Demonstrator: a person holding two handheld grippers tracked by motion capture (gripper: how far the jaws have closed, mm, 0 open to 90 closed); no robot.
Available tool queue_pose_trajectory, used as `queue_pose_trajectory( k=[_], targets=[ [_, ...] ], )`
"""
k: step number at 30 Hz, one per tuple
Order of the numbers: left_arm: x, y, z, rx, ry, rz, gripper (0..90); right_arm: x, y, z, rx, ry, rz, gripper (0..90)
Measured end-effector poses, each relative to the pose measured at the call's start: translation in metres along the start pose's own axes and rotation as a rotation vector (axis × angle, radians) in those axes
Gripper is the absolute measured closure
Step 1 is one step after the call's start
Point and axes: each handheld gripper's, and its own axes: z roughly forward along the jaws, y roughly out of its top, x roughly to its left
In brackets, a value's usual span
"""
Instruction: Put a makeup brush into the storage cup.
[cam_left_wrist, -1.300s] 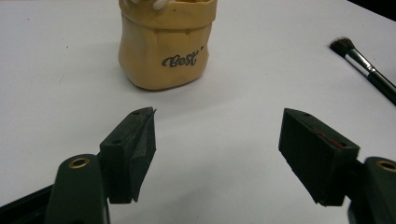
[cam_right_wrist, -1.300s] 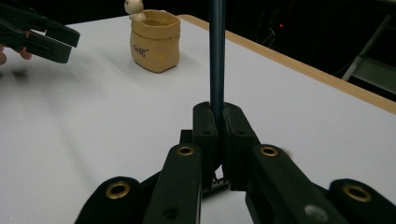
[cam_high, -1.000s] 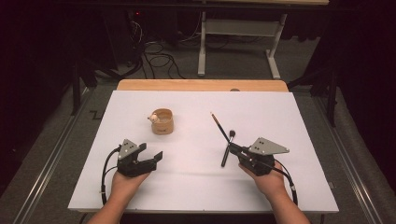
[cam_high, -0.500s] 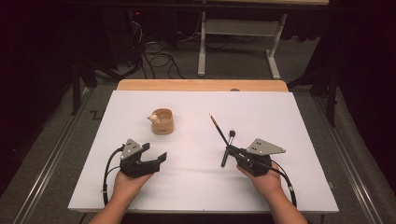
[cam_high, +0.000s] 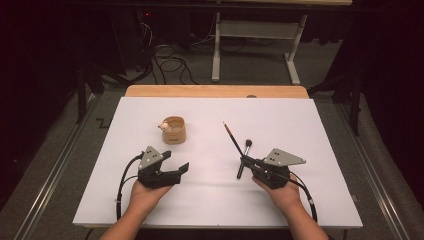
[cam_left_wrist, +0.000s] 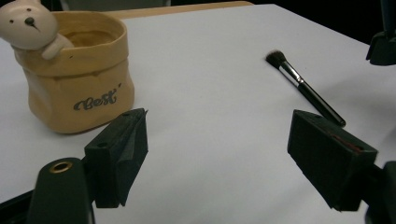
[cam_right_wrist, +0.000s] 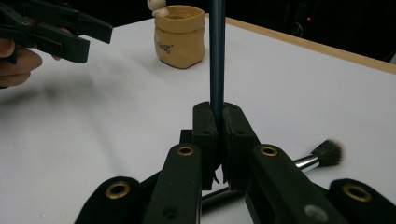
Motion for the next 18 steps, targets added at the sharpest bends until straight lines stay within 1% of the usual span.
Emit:
queue_pose_trajectory(
  k=[3, 6, 8, 11, 15, 18],
  targets=[
    [-0.002, 0.003, 0.001, -0.006, -0.007, 0.001, 19.2, 0.000, 0.000, 0.001, 0.001, 0.006, -0.011, 87.1],
    [-0.005, 0.005, 0.004, -0.008, -0.016, 0.001, 17.4, 0.001, 0.000, 0.001, 0.005, 0.004, -0.004, 87.0],
    [-0.007, 0.007, 0.005, -0.007, -0.019, 0.006, 16.6, 0.001, 0.000, 0.001, 0.001, 0.004, -0.009, 87.0],
    [-0.010, 0.010, 0.006, -0.009, -0.023, 0.018, 16.4, 0.000, 0.000, 0.000, -0.002, 0.003, -0.016, 87.0],
    [-0.014, 0.013, 0.007, -0.007, -0.035, 0.026, 16.4, 0.002, 0.000, 0.000, -0.006, 0.005, -0.011, 87.1],
    [-0.015, 0.015, 0.008, -0.009, -0.039, 0.025, 16.4, 0.002, 0.000, 0.000, -0.007, 0.006, -0.011, 87.0]
  ],
)
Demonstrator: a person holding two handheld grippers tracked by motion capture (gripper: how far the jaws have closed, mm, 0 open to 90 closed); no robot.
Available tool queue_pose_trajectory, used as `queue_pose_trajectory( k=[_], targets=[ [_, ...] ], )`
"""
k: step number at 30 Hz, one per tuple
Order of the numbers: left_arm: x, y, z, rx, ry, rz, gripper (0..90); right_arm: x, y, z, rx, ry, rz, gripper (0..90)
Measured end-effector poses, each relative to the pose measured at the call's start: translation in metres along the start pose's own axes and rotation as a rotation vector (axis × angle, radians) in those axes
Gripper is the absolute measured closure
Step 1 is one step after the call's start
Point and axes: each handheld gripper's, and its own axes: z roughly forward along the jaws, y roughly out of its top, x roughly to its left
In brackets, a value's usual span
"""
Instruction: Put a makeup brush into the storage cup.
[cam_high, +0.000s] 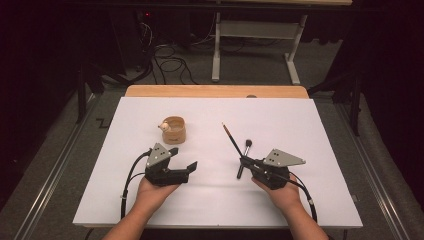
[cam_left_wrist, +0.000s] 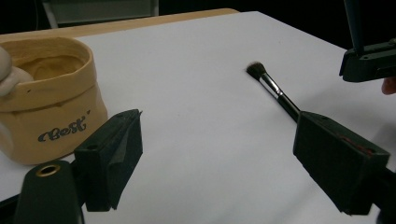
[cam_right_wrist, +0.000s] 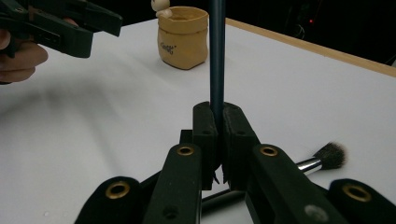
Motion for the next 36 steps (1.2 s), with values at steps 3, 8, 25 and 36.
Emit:
queue_pose_trajectory(
  k=[3, 8, 25, 36],
  targets=[
    [-0.001, 0.001, 0.000, -0.003, -0.002, -0.001, 16.5, 0.000, 0.000, 0.000, 0.002, -0.002, -0.001, 87.1],
    [-0.004, 0.005, 0.000, -0.001, -0.003, 0.002, 16.6, 0.002, -0.001, 0.001, 0.008, 0.002, 0.002, 87.0],
    [-0.019, 0.022, 0.011, -0.037, -0.065, -0.012, 17.0, 0.004, 0.000, 0.001, -0.009, 0.000, -0.006, 87.1],
    [-0.023, 0.021, 0.026, -0.078, -0.133, -0.065, 18.0, 0.010, -0.001, 0.008, -0.004, 0.001, -0.021, 87.1]
  ],
)
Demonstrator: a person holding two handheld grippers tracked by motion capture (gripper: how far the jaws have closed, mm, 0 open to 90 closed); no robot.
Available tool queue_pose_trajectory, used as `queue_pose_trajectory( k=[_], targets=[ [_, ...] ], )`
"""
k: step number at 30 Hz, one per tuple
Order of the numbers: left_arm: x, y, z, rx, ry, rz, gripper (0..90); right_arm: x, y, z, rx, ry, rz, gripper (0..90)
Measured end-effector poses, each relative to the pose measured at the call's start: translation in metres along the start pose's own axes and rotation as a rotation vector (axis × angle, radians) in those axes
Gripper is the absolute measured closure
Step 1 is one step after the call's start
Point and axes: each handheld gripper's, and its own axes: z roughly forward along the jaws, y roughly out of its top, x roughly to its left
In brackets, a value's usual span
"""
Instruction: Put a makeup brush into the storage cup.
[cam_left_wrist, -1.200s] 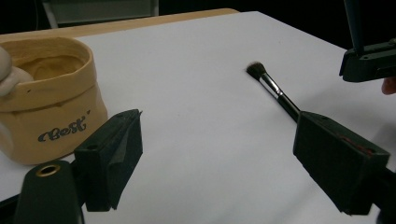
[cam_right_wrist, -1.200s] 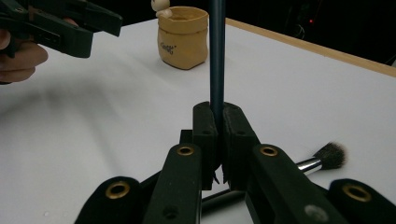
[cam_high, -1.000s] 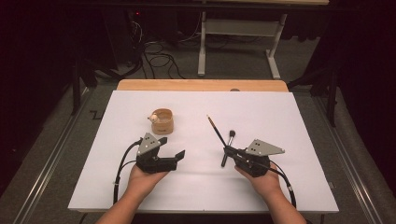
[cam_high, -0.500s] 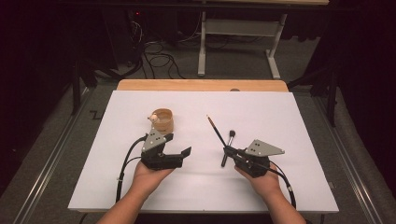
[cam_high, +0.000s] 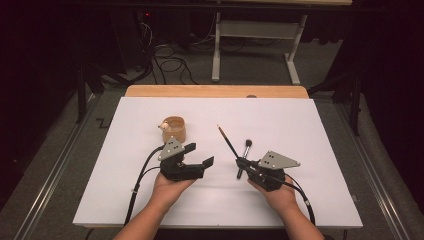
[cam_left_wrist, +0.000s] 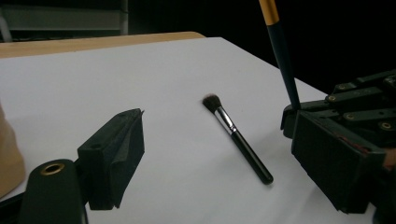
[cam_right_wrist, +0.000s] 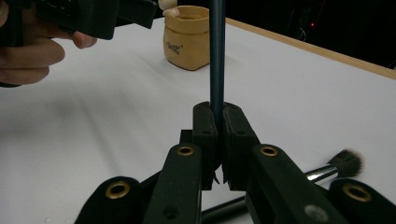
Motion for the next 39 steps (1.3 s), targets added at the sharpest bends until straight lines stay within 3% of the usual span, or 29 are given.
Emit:
queue_pose_trajectory(
  k=[7, 14, 19, 24, 39],
  targets=[
    [0.003, 0.003, -0.001, -0.032, -0.029, -0.033, 19.2, 0.012, 0.005, 0.012, -0.009, 0.017, -0.011, 87.0],
    [0.001, 0.004, -0.006, -0.040, -0.057, -0.037, 19.3, 0.024, 0.008, 0.022, -0.012, 0.039, -0.017, 87.0],
    [0.000, 0.002, -0.004, -0.041, -0.087, -0.056, 20.2, 0.026, 0.008, 0.022, -0.014, 0.045, -0.023, 87.0],
    [-0.002, 0.000, -0.002, -0.037, -0.100, -0.064, 21.4, 0.028, 0.007, 0.020, -0.003, 0.054, -0.033, 87.0],
    [0.003, -0.003, -0.004, -0.060, -0.133, -0.137, 25.4, 0.030, 0.004, 0.021, 0.005, 0.073, -0.042, 87.0]
  ],
)
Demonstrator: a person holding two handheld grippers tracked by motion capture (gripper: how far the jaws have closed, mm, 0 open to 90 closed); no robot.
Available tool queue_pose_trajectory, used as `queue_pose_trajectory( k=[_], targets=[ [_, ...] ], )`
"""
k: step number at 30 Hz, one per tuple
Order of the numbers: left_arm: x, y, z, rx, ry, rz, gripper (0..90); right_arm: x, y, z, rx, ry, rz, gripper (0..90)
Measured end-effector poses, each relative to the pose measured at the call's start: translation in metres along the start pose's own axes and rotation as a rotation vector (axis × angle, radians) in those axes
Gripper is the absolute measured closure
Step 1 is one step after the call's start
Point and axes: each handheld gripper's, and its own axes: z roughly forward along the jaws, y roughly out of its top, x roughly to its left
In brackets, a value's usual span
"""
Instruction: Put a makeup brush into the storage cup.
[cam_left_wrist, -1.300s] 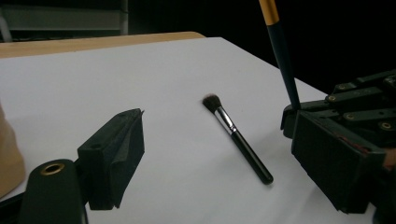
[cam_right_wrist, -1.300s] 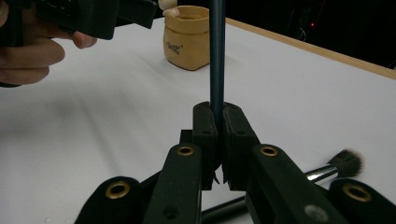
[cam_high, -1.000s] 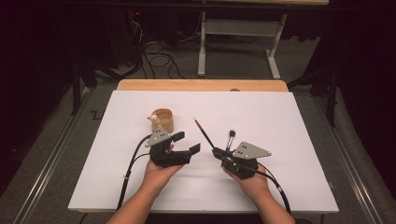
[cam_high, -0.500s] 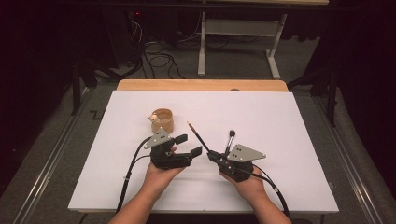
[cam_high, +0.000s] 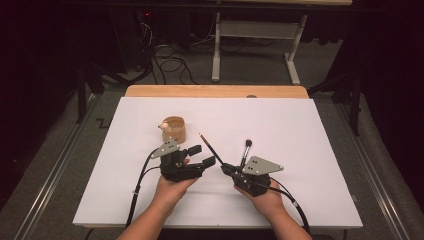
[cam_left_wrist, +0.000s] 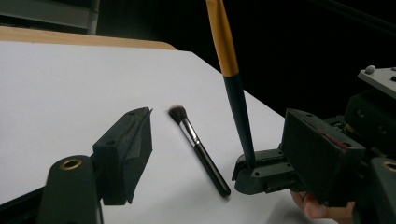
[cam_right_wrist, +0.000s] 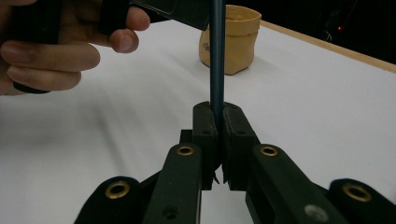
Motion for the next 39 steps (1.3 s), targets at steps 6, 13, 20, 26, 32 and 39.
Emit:
queue_pose_trajectory(
  k=[6, 13, 20, 26, 32, 39],
  targets=[
    [0.001, 0.000, -0.001, -0.011, -0.005, -0.003, 30.7, 0.002, -0.001, 0.002, 0.007, 0.014, -0.003, 87.0],
    [0.006, -0.001, -0.003, -0.019, -0.019, -0.026, 41.1, 0.003, -0.002, 0.004, 0.020, 0.020, -0.012, 87.0],
    [0.009, -0.001, -0.005, -0.036, -0.033, -0.044, 49.8, 0.004, -0.003, 0.006, 0.022, 0.028, -0.018, 87.0],
    [0.010, -0.001, -0.006, -0.046, -0.047, -0.063, 55.8, 0.005, -0.003, 0.006, 0.030, 0.030, -0.016, 87.0],
    [0.013, -0.002, -0.006, -0.048, -0.066, -0.084, 60.4, 0.005, -0.003, 0.007, 0.029, 0.032, -0.025, 87.0],
    [0.017, -0.003, -0.006, -0.058, -0.090, -0.116, 65.2, 0.005, -0.003, 0.007, 0.033, 0.034, -0.023, 87.0]
  ],
)
